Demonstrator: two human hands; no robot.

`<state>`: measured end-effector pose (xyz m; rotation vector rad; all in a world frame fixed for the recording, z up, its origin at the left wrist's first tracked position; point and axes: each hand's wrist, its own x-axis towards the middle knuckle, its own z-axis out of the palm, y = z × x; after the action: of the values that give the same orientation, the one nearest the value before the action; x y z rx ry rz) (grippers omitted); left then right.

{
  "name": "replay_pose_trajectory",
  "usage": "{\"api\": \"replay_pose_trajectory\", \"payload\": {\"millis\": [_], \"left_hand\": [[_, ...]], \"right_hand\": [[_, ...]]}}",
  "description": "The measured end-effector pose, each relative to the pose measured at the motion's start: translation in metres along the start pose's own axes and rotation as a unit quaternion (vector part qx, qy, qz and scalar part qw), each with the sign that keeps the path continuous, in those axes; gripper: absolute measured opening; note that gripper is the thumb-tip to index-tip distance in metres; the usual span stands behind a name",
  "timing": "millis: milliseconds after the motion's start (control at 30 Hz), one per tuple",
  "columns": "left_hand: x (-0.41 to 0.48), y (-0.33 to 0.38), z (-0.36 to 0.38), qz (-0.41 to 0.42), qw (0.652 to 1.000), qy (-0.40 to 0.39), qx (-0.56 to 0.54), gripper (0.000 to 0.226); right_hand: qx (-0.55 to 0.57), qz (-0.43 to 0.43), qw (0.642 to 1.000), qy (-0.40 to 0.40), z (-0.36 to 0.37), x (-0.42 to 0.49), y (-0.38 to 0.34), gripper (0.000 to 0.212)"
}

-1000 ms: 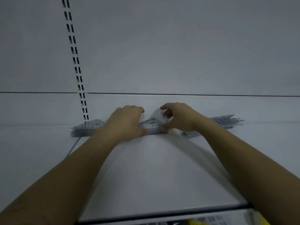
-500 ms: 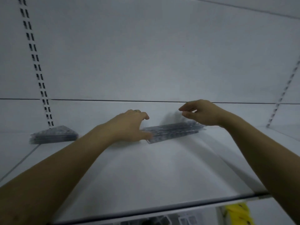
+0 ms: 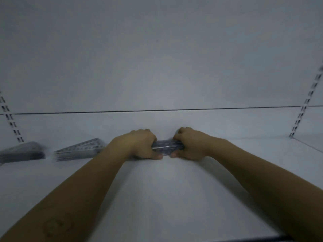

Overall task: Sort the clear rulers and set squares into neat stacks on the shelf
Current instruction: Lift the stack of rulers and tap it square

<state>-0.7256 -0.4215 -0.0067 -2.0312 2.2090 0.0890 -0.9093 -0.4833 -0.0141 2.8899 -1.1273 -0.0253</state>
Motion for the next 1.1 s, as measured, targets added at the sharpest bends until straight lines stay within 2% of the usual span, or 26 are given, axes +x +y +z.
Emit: {"api": "replay_pose_trajectory", "payload": {"millis": [167, 333, 500, 633, 800, 867, 1100], "left_hand": [[-0.006, -0.005, 0.018, 0.018, 0.999, 0.032, -0.027, 0.035], [-0.009, -0.001, 0.013, 0.011, 0.998, 0.066, -0.020, 0.036], [-0.014, 0.009, 0.002, 0.003, 0.999, 0.031, -0.020, 0.029], [-0.021, 0.015, -0.001, 0.011, 1.000, 0.027, -0.009, 0.025], [-0.025, 0.018, 0.005, 0.023, 0.998, 0.062, -0.005, 0.038], [-0.028, 0.016, 0.003, 0.028, 0.998, 0.053, -0.033, 0.038], [-0.034, 0.023, -0.003, 0.005, 0.996, -0.022, -0.084, 0.043]], "right_hand": [[0.047, -0.033, 0.998, 0.010, 0.009, -0.003, 0.005, 0.035], [0.058, -0.052, 0.997, 0.003, 0.000, -0.009, 0.011, 0.034], [0.072, -0.067, 0.994, 0.038, -0.003, -0.008, 0.016, 0.031], [0.084, -0.066, 0.994, 0.020, -0.007, -0.009, 0.015, 0.032], [0.044, -0.068, 0.997, 0.011, -0.011, -0.010, 0.007, 0.034], [0.039, -0.067, 0.997, -0.005, -0.013, -0.011, 0.006, 0.034], [0.129, -0.053, 0.983, -0.116, -0.020, -0.021, 0.008, 0.033]]}}
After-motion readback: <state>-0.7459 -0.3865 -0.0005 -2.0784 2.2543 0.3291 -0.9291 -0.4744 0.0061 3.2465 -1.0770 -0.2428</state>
